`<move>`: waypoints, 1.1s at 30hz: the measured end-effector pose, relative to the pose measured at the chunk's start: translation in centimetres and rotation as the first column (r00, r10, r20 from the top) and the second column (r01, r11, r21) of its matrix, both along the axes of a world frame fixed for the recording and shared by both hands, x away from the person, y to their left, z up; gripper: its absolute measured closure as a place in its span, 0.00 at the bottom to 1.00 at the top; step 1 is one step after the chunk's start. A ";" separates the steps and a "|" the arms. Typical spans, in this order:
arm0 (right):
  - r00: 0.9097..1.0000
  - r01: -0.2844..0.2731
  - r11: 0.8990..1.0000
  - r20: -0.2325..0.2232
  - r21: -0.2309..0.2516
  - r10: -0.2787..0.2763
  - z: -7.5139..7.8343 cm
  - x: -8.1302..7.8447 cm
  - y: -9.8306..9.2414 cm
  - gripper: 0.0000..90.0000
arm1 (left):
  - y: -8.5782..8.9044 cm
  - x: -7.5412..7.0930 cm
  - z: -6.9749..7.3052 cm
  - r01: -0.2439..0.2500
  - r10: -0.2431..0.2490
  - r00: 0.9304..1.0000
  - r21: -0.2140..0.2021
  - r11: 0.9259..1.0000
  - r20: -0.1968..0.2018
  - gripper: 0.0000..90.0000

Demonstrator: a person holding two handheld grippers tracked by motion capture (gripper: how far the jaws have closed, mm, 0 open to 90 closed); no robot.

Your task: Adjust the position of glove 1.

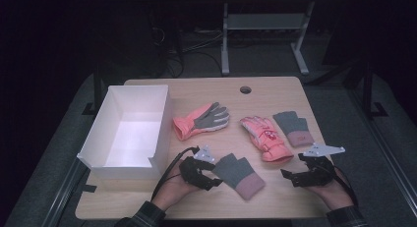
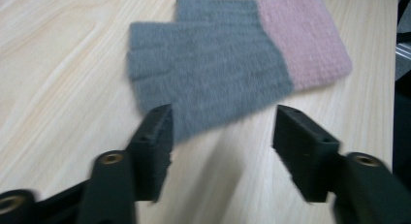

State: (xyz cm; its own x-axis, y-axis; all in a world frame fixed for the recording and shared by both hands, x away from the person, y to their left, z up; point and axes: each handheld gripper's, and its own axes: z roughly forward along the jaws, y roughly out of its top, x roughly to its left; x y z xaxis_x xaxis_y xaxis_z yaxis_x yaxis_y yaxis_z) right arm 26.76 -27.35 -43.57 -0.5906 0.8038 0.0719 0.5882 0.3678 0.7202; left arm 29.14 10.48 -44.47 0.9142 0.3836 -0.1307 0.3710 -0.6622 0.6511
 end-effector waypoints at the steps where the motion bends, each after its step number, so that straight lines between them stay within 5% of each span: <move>1: 1.000 0.008 1.000 0.008 0.001 -0.008 0.3 0.4 -0.2 0.16 | 0.2 -0.3 0.0 -0.015 0.015 1.000 -0.011 1.000 -0.004 0.33; 11: 0.995 0.092 0.996 0.035 -0.006 -0.092 1.2 3.7 -0.9 0.26 | 2.7 -2.1 -0.8 -0.042 0.042 0.999 0.001 0.999 0.021 0.15; 20: 0.984 0.175 0.984 0.048 -0.024 -0.174 1.4 7.9 -1.4 0.40 | 2.8 -2.1 -1.4 -0.052 0.052 0.998 0.000 0.999 0.026 0.15; 33: 0.959 0.282 0.958 0.023 -0.057 -0.281 -0.4 13.0 -2.7 0.61 | 3.0 -1.9 -1.5 -0.061 0.061 0.998 -0.002 0.998 0.019 0.15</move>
